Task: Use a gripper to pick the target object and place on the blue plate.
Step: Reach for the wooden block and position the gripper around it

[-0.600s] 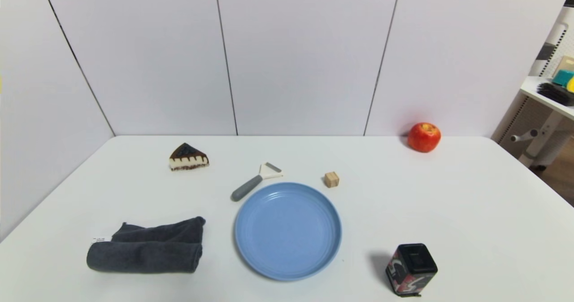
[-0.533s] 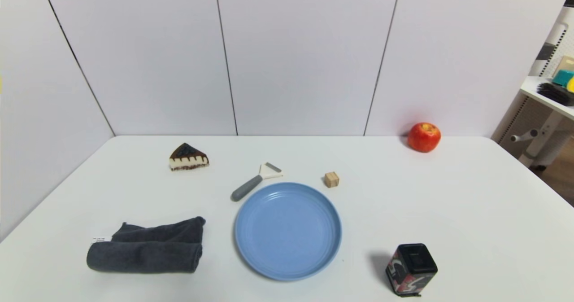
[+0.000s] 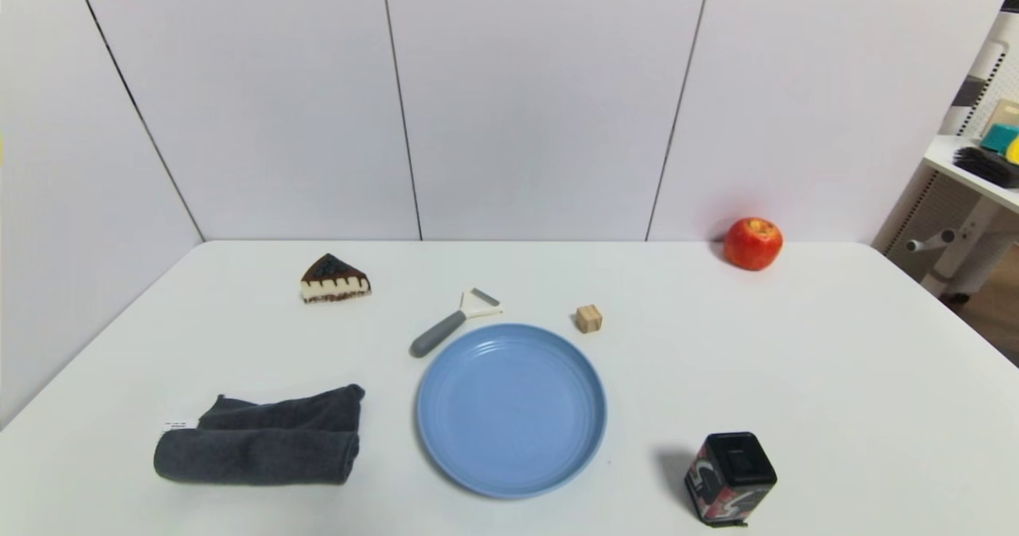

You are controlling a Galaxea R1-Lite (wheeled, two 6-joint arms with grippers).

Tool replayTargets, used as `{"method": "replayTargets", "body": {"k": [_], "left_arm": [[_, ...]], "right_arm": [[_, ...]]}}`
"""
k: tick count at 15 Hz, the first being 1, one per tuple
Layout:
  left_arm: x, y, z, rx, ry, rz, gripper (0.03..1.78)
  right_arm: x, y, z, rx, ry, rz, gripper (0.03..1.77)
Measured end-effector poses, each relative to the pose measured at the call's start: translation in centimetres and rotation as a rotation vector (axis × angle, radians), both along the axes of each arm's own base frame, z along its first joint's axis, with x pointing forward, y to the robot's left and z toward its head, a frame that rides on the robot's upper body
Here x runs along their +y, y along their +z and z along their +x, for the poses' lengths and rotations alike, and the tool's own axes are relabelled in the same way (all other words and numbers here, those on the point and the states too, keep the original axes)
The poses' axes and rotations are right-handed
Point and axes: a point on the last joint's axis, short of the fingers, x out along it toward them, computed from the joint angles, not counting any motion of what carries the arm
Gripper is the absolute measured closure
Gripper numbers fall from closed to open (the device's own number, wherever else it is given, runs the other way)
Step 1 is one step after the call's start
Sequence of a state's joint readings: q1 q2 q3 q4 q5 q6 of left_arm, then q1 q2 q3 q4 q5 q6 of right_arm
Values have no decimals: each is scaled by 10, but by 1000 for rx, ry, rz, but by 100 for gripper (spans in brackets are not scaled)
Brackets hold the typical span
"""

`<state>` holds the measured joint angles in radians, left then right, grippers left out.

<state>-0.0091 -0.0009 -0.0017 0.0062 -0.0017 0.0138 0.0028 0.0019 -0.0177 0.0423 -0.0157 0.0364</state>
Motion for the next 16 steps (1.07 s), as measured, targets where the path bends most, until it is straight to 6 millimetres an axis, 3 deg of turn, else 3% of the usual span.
{"method": "replayTargets", "body": {"k": [2, 4, 6, 9, 12, 16], "left_arm": [[0, 0, 0, 0, 0, 0, 12], [0, 0, 0, 0, 0, 0, 12], [0, 0, 0, 0, 0, 0, 12], [0, 0, 0, 0, 0, 0, 12], [0, 0, 0, 0, 0, 0, 12], [0, 0, 0, 0, 0, 0, 12]], "right_arm": [[0, 9, 0, -3, 1, -3, 10], [0, 33, -2, -37, 1, 0, 10], [0, 67, -3, -81, 13, 3, 10], [-1, 134, 7, -122, 82, 6, 10], [2, 194, 35, -127, 164, 7, 10], [20, 265, 91, -134, 353, 9, 10]]}}
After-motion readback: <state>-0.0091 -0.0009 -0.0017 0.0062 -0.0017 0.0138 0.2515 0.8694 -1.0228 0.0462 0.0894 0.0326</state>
